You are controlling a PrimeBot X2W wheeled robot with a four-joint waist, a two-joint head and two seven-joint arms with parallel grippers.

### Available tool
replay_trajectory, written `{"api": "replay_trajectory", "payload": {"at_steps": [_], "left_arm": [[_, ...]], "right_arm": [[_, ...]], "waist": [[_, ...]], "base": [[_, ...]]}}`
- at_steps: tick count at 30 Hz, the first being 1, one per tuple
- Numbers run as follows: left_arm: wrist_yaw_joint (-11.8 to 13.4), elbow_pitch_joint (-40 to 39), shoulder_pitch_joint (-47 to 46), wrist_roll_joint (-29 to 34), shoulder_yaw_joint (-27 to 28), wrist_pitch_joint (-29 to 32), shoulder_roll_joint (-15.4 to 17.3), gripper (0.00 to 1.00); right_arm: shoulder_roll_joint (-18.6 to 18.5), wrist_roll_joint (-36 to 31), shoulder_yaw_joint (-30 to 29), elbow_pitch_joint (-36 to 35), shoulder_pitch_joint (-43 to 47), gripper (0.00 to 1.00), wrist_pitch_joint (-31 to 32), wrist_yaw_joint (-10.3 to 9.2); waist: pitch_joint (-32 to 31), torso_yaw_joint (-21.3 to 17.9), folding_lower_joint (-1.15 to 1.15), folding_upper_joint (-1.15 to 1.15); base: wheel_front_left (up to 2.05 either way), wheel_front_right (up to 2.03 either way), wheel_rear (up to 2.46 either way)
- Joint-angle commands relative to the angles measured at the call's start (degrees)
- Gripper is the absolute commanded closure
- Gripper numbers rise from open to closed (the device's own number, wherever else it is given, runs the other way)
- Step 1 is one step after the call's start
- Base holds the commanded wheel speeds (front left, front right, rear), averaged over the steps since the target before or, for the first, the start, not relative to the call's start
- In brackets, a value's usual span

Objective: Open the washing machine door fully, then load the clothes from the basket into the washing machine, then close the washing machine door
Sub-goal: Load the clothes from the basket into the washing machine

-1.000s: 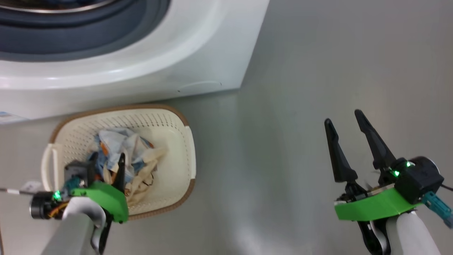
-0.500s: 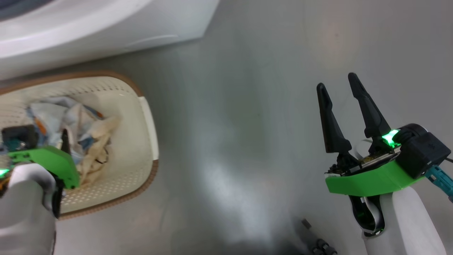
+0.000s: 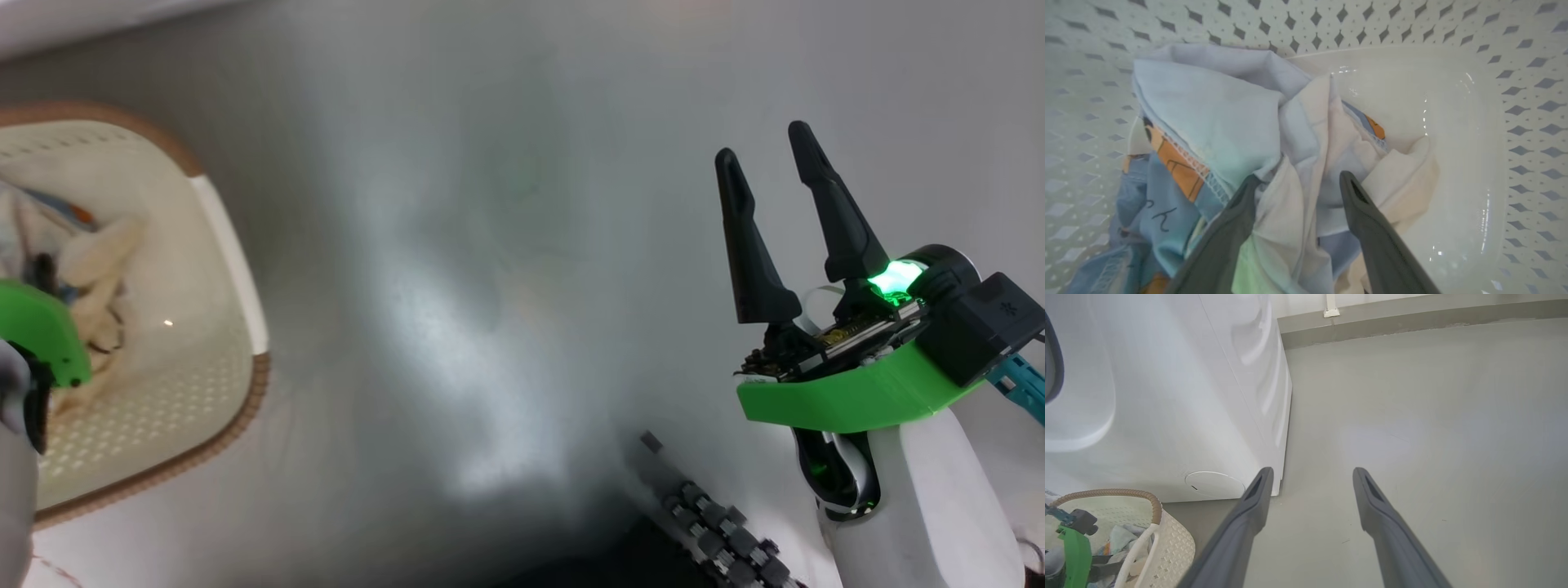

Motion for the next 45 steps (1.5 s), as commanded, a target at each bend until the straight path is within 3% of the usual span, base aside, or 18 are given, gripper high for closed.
{"api": "replay_trajectory", "payload": {"at_steps": [1, 6, 8, 10, 11, 20, 30, 35, 39, 45], "left_arm": [[0.6, 0.2, 0.8, 0.4, 0.9, 0.2, 2.4, 0.00], [1.6, 1.4, -0.4, 0.4, 0.5, 1.7, 2.4, 0.00], [1.8, 1.7, -0.7, 0.2, 0.5, 2.1, 2.6, 0.29], [1.7, 2.0, -1.0, -0.1, 0.5, 2.6, 2.6, 0.72], [1.8, 2.2, -1.0, -0.1, 0.5, 2.8, 2.6, 1.00], [2.9, 2.9, -0.8, -1.1, 0.5, 2.9, 1.9, 1.00], [3.1, 3.0, 1.5, -3.2, 1.8, -3.6, 0.3, 1.00], [3.4, 2.2, 3.4, -4.3, 2.4, -8.5, -2.4, 1.00], [3.8, -0.2, 5.3, -4.7, 2.8, -10.8, -4.4, 1.00], [5.3, -10.3, 10.6, -4.2, 5.0, -11.4, -6.8, 1.00]], "right_arm": [[0.1, 0.9, 1.2, -1.5, 1.3, 0.00, -0.7, 0.09], [0.1, 1.2, 1.6, -1.8, 1.2, 0.00, -0.7, 0.09], [0.1, 1.3, 1.6, -1.9, 1.1, 0.00, -0.7, 0.09], [0.1, 1.3, 1.7, -1.8, 1.1, 0.00, -0.7, 0.09], [0.1, 1.3, 1.7, -1.8, 1.0, 0.00, -0.7, 0.09], [0.1, 0.7, 1.0, -1.7, 1.0, 0.00, -0.7, 0.09], [0.1, -1.0, -0.2, -1.2, 1.3, 0.00, -0.7, 0.09], [0.1, -2.8, -0.9, -0.8, 2.1, 0.00, -0.7, 0.09], [0.0, -4.6, -1.4, -0.4, 3.0, 0.00, -0.7, 0.09], [-1.9, -6.3, -2.8, 0.1, 5.2, 0.00, -0.7, 0.09]], "waist": [[2.4, -2.0, 0.00, 0.00], [3.1, -2.1, 0.00, 0.00], [3.2, -2.1, 0.00, 0.00], [3.2, -2.0, 0.00, 0.00], [3.1, -2.0, 0.00, 0.00], [2.5, -1.1, 0.00, 0.00], [-0.7, 1.0, 0.00, 0.00], [-3.7, 3.4, 0.00, 0.00], [-6.4, 6.0, 0.00, 0.00], [-12.0, 11.0, 0.00, 0.00]], "base": [[0.00, 0.00, 0.00], [0.00, 0.00, 0.00], [0.00, 0.00, 0.00], [0.00, 0.00, 0.00], [0.00, 0.00, 0.00], [0.00, 0.00, 0.00], [0.00, 0.00, 0.00], [0.00, 0.00, 0.00], [0.00, 0.00, 0.00], [0.00, 0.00, 0.00]]}}
